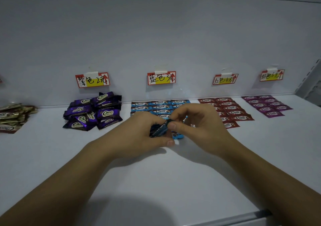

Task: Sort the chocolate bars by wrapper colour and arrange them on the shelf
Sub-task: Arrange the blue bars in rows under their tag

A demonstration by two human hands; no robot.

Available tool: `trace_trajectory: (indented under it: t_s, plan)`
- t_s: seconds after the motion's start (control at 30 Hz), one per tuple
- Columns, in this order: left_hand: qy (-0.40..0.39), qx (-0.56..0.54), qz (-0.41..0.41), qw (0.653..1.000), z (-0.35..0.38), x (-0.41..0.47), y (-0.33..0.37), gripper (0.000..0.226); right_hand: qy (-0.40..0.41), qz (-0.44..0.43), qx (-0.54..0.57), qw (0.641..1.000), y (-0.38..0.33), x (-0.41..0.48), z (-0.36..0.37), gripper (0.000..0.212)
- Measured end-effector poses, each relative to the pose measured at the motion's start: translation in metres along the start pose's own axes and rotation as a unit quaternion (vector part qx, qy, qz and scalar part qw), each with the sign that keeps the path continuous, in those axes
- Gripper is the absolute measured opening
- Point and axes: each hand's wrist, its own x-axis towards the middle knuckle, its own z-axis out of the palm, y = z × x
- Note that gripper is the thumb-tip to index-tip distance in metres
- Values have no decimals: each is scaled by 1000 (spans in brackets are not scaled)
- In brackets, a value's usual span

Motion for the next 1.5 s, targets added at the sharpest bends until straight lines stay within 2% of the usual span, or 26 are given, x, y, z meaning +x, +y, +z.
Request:
trace_trajectory:
  t_s: [0.1, 0.2, 0.27, 0.33, 0.43, 0.5, 0.73, 0.83, 1.0, 1.2, 1.5]
  plan:
    - [53, 4, 3, 999, -2, 1, 0, 23, 14, 21, 59, 998, -2, 3, -8, 14]
    - [104, 12, -34, 994, -4, 1, -4, 38, 52, 59, 107, 991, -8, 7, -20, 12]
    - [137, 63, -40, 988, 0, 1, -8, 30, 91, 74, 87, 989, -10, 8, -27, 14]
    - [143, 118, -21, 982, 5, 1, -9, 20, 111, 64, 7, 992, -7, 8, -36, 15]
    - [104, 194, 27, 975, 13, 3, -12, 15, 50, 45, -169, 983, 3, 6, -47, 13]
    - [83, 220, 39, 971, 17, 4, -14, 16, -8, 68, -230, 971, 6, 5, -49, 18]
    - [68, 251, 34, 965, 27, 7, -9, 24, -119, 93, -285, 947, 4, 6, -62, 17]
    - [41, 267, 16, 963, 30, 9, -6, 31, -171, 126, -271, 939, 11, 5, -62, 14]
    - [24, 276, -3, 961, 29, 8, -2, 33, -212, 156, -282, 923, 18, 4, -68, 18]
    - [15, 284, -15, 958, 28, 7, 2, 30, -222, 174, -255, 925, 22, 3, -75, 17]
    - [3, 291, -16, 957, 28, 8, 1, 32, -202, 173, -273, 924, 26, 4, -74, 16]
